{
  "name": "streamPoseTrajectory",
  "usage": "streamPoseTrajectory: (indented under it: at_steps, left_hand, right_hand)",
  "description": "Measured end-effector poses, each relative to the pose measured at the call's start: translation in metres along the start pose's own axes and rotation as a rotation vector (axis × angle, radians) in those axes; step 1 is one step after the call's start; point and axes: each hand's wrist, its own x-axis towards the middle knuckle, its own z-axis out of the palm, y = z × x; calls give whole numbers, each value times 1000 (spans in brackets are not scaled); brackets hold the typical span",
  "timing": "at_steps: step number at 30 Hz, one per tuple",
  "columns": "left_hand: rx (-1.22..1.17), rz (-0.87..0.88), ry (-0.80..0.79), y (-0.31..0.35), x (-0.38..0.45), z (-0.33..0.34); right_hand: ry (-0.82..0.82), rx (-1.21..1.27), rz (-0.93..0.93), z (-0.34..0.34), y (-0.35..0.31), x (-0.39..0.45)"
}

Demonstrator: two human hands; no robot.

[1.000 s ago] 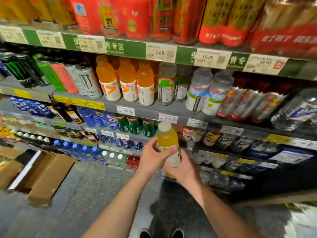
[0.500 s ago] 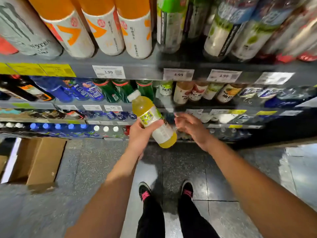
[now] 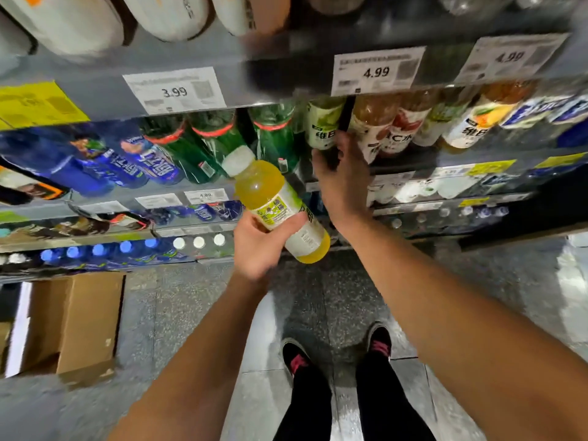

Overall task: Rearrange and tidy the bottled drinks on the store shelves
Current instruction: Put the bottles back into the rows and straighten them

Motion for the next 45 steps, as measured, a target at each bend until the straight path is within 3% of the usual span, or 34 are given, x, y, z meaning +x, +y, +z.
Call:
streamPoseTrajectory:
  at_steps: [3,11,18,22,29,41,43,45]
  left_hand:
    - [23,35,4,-8,8,4]
    - [-33,172,20,-12,21,10]
    - [-54,167,57,-14,16,-2]
    - [-44,169,79,-18,14,-5]
    - [-36,190,117,-21,12,-1]
    - [-25,201,159,-17,8,25]
    - [-8,208,156,-18,6,33]
    - [-1,211,157,-17,4,41]
  right_hand:
    - [112,-45,-45,14,11,6]
    - [187,-78,-57,44,17,22]
    - [291,-109,-63,50,16,34]
    - [269,1,-15,52,11,42]
    - [248,-89,-109,42,17,42]
    - [-60,-90,-170,25,25,7]
    - [-26,-57,-176,13,30,11]
    - [112,6,-130,-3,37,18]
